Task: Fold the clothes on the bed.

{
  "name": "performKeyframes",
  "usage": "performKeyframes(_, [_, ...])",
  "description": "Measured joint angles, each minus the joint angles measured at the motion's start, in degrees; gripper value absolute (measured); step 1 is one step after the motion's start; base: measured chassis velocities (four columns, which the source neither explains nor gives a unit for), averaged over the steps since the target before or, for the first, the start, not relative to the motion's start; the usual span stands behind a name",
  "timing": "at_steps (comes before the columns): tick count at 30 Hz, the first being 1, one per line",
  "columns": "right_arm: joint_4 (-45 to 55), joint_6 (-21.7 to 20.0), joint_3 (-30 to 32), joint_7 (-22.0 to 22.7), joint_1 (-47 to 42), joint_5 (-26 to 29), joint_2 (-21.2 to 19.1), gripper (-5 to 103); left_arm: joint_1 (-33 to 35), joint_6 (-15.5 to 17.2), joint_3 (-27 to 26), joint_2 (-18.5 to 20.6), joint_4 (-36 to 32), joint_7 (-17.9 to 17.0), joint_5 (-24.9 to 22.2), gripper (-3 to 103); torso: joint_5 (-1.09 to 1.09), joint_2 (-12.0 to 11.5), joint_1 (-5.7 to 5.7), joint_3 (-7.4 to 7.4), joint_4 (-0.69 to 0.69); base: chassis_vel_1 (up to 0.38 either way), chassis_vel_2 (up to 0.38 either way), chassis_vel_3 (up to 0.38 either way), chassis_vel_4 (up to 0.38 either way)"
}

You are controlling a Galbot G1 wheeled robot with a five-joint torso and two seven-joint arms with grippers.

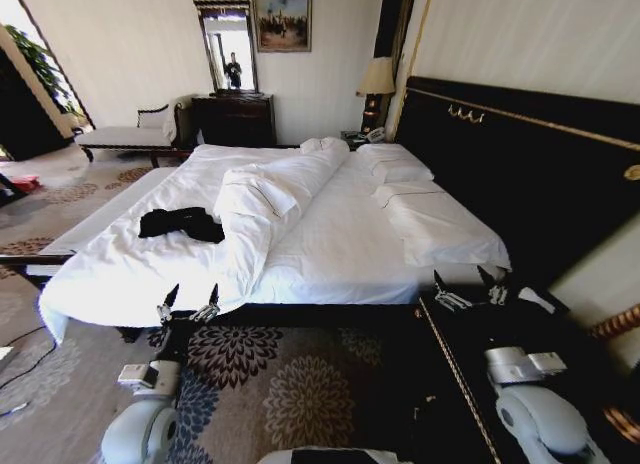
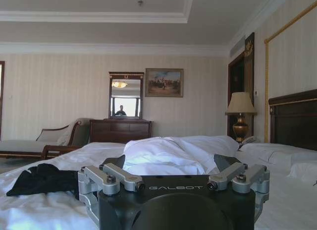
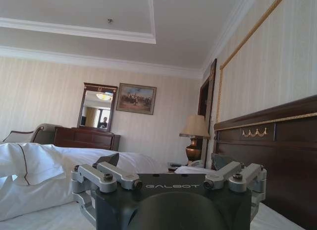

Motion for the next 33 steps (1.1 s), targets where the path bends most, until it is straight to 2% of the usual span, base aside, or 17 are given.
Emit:
performKeyframes(11, [-0.1, 0.0, -0.2, 0.2, 0.2, -0.1, 0.2, 100, 0.1, -0.2, -0.2, 0.0, 0.0, 0.1, 0.1, 100, 0.01, 0.0, -0.05, -0.02, -0.01, -0.092, 0.078, 0.084, -0.074])
performKeyframes(26, [-0.2, 0.8, -0.2, 0.5, 0.3, 0.0, 0.5, 100, 0.1, -0.6, 0.0, -0.6, 0.3, 0.2, 0.5, 100, 0.00, 0.0, 0.03, 0.01, 0.00, -0.203, 0.223, 0.200, -0.207])
performKeyframes(33, [-0.3, 1.1, -0.2, 1.1, 0.3, 0.0, 0.8, 100, 0.0, -0.8, 0.1, -0.6, 0.6, 0.4, 0.7, 100, 0.01, 0.0, -0.04, -0.02, -0.02, -0.033, 0.037, 0.023, -0.037])
